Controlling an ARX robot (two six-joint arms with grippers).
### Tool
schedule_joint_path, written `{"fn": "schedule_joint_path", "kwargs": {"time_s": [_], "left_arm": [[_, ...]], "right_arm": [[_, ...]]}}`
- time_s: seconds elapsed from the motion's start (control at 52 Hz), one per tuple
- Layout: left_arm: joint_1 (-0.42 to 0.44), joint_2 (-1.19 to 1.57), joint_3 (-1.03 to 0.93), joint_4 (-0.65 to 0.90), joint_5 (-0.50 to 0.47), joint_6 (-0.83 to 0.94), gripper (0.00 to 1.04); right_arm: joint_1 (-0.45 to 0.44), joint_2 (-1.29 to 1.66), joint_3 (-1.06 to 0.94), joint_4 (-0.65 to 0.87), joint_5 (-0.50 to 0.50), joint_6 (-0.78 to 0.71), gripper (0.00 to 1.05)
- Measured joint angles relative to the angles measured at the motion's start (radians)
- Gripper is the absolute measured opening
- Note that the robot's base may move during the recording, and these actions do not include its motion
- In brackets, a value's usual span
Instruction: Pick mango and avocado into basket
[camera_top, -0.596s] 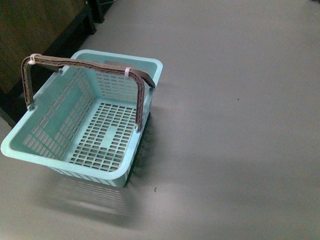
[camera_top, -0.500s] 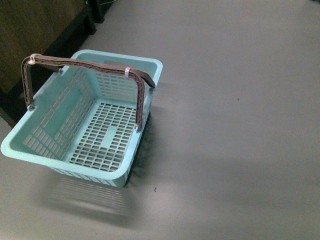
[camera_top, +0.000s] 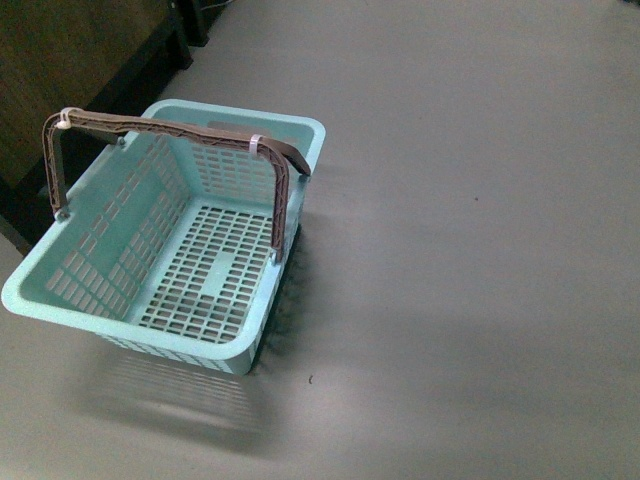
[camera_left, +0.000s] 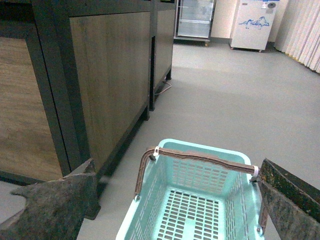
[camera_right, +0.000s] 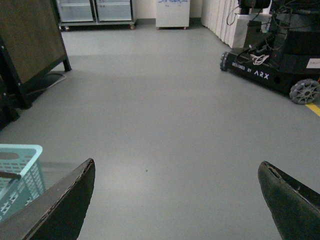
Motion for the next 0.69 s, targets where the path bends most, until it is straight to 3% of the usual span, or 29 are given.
{"fn": "schedule_joint_path", "kwargs": {"time_s": [0.038,0.096,0.154,0.385,0.692], "left_arm": [[0.031,0.07,0.057,-0.145,0.113,-0.087,0.97],[0.054,0.203,0.13,-0.283,0.204,-0.192,0.97],[0.055,0.319,0.167,-0.311,0.253,-0.314,0.97],[0.035,0.689,0.272,-0.047,0.271,-0.654,0.97],[-0.008,1.267,0.434,0.315,0.172,-0.958,0.97]], "right_arm": [[0.0,0.0,0.0,0.0,0.0,0.0,0.96],[0.0,0.0,0.0,0.0,-0.001,0.0,0.96],[0.0,0.0,0.0,0.0,0.0,0.0,0.96],[0.0,0.0,0.0,0.0,0.0,0.0,0.96],[0.0,0.0,0.0,0.0,0.0,0.0,0.96]]}}
